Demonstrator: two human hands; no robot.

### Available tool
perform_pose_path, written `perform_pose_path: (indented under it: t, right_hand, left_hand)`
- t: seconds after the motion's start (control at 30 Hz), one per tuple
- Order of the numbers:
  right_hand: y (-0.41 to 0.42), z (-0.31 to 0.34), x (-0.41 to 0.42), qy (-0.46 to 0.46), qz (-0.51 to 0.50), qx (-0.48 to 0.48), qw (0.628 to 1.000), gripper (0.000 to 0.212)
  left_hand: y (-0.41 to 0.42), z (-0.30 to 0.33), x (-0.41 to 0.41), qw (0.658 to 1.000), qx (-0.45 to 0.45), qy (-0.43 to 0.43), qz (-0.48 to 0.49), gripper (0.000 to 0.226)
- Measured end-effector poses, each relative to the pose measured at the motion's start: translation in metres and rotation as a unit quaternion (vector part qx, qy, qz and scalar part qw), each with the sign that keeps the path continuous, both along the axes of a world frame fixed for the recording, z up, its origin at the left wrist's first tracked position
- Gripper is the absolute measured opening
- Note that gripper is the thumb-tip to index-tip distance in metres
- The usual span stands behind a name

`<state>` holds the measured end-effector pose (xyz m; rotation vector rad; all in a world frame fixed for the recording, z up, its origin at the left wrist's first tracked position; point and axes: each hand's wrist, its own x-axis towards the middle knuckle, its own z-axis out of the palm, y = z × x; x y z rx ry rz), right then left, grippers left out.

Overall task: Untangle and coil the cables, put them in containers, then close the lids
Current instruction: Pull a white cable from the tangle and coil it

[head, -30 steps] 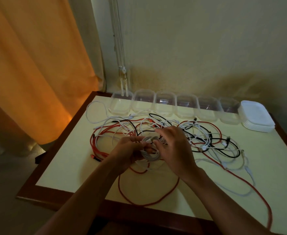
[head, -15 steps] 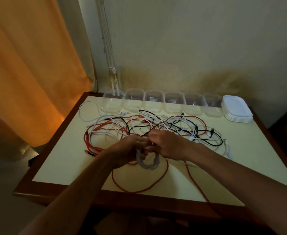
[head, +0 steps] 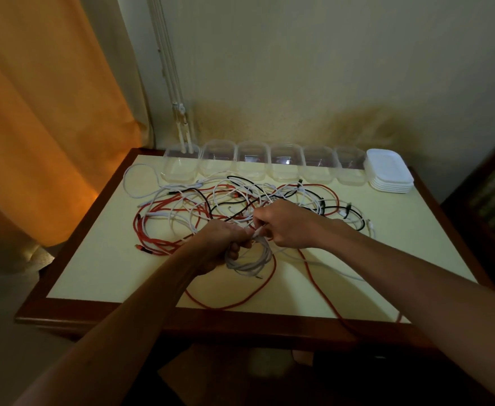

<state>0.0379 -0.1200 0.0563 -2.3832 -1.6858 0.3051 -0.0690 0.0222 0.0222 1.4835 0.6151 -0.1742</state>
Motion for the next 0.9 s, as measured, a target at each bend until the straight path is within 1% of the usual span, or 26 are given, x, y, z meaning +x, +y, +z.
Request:
perform_pose_path:
  t: [0.07, 0.17, 0.23, 0.3, 0.37, 0.43, 0.47, 0.5, 0.57, 0.6, 0.63, 0.7, 0.8, 0.87, 0.9]
  right_hand:
    - [-0.002, 0.002, 0.0, -0.004, 0.007, 0.015, 1.0, 0.006]
    - [-0.006, -0.002, -0.001, 0.022, -0.002, 0.046, 0.999, 0.005]
    - [-0.008, -0.01, -0.003, 0.064, -0.037, 0.101, 0.992, 0.008]
    - [-0.009, -0.021, -0.007, 0.11, -0.084, 0.172, 0.975, 0.008]
    - [-0.012, -0.034, -0.014, 0.143, -0.128, 0.214, 0.958, 0.007]
    - [-0.014, -0.043, -0.021, 0.172, -0.156, 0.235, 0.944, 0.008]
    - [-0.014, -0.046, -0.024, 0.214, -0.176, 0.243, 0.93, 0.009]
    - [-0.015, -0.048, -0.026, 0.278, -0.204, 0.251, 0.904, 0.009]
    - [-0.013, -0.049, -0.028, 0.416, -0.263, 0.261, 0.831, 0.01]
    - [-0.012, -0.048, -0.028, 0.461, -0.285, 0.263, 0.798, 0.01]
    - [-0.011, -0.048, -0.029, 0.49, -0.302, 0.266, 0.773, 0.01]
    - [-0.009, -0.048, -0.028, 0.52, -0.32, 0.265, 0.747, 0.01]
    - [-0.005, -0.051, -0.027, 0.529, -0.325, 0.255, 0.742, 0.008]
    - [0.001, -0.048, -0.022, 0.523, -0.32, 0.256, 0.747, 0.007]
    - [0.007, -0.046, -0.018, 0.514, -0.316, 0.256, 0.755, 0.008]
  left_hand:
    - [0.0, 0.0, -0.002, 1.0, 0.02, 0.002, -0.017, 0.025]
    - [-0.001, 0.0, -0.006, 0.996, 0.079, -0.023, -0.037, 0.028]
    - [-0.005, -0.001, -0.005, 0.989, 0.135, -0.053, -0.024, 0.033]
    - [-0.008, -0.004, -0.002, 0.981, 0.181, -0.074, 0.006, 0.036]
    - [-0.007, -0.005, 0.0, 0.981, 0.179, -0.076, 0.025, 0.037]
    - [-0.003, -0.004, 0.001, 0.987, 0.145, -0.069, 0.018, 0.038]
    - [-0.002, -0.003, 0.001, 0.989, 0.134, -0.065, 0.012, 0.039]
    - [-0.002, -0.003, 0.002, 0.989, 0.131, -0.061, 0.009, 0.039]
    - [-0.002, -0.004, 0.004, 0.989, 0.135, -0.055, 0.007, 0.037]
    - [-0.001, -0.006, 0.005, 0.989, 0.135, -0.053, 0.002, 0.037]
    - [0.0, -0.007, 0.005, 0.989, 0.135, -0.052, -0.005, 0.036]
    - [0.004, -0.008, 0.005, 0.988, 0.146, -0.051, -0.026, 0.037]
    - [0.014, -0.01, 0.005, 0.985, 0.151, -0.052, -0.058, 0.036]
    - [0.025, -0.011, 0.004, 0.986, 0.139, -0.065, -0.07, 0.037]
    - [0.032, -0.011, 0.005, 0.984, 0.148, -0.072, -0.071, 0.037]
